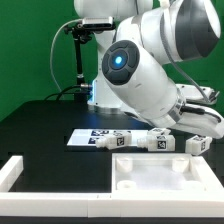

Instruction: Assemble one leg

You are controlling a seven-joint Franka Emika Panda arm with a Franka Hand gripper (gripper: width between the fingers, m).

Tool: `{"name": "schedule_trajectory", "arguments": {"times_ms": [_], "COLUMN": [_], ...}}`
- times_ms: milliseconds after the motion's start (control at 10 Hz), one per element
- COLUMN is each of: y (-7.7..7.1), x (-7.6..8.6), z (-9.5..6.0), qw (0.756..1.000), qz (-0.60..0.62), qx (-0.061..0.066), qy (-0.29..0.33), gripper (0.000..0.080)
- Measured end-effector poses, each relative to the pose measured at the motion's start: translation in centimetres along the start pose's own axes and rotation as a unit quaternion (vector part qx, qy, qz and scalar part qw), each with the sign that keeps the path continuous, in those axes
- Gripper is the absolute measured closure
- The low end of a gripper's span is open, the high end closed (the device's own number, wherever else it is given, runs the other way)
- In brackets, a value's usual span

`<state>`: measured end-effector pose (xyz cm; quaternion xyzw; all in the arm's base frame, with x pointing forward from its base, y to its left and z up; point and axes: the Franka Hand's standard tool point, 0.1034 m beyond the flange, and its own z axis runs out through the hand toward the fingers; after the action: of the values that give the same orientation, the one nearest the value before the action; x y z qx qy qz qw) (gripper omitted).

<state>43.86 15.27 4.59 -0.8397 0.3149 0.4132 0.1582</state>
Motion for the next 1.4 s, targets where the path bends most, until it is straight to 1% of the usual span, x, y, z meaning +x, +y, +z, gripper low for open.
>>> {"name": "schedule_trajectory", "arguments": {"times_ms": [100, 200, 400, 500, 700, 900, 1000, 1100, 1200, 1300, 1400], "y": [-0.6, -0.9, -1.2, -1.3, -0.9, -0.8, -0.8, -0.8, -0.7, -0.7, -0.7], "x": [-0.5, -0.6, -0.2, 0.0, 0.9, 1.4, 1.4, 1.4, 1.5, 1.5, 1.5], "z": [1.2, 2.2, 3.9, 4.3, 4.8, 4.8, 4.8, 4.7, 4.7, 4.7, 4.6], "qw": [1.000, 1.000, 1.000, 1.000, 1.000, 0.999, 0.999, 0.999, 0.999, 0.999, 0.999], "qz": [0.008, 0.011, 0.017, 0.017, 0.023, 0.026, 0.027, 0.027, 0.028, 0.028, 0.028], "qx": [-0.003, -0.006, -0.011, -0.012, -0.012, -0.011, -0.011, -0.010, -0.010, -0.010, -0.009], "qy": [0.004, 0.008, 0.012, 0.014, 0.016, 0.015, 0.015, 0.015, 0.015, 0.015, 0.015], "gripper": [0.0150, 0.0150, 0.0150, 0.0150, 0.0150, 0.0150, 0.0258, 0.0394, 0.0394, 0.0515, 0.0515]}}
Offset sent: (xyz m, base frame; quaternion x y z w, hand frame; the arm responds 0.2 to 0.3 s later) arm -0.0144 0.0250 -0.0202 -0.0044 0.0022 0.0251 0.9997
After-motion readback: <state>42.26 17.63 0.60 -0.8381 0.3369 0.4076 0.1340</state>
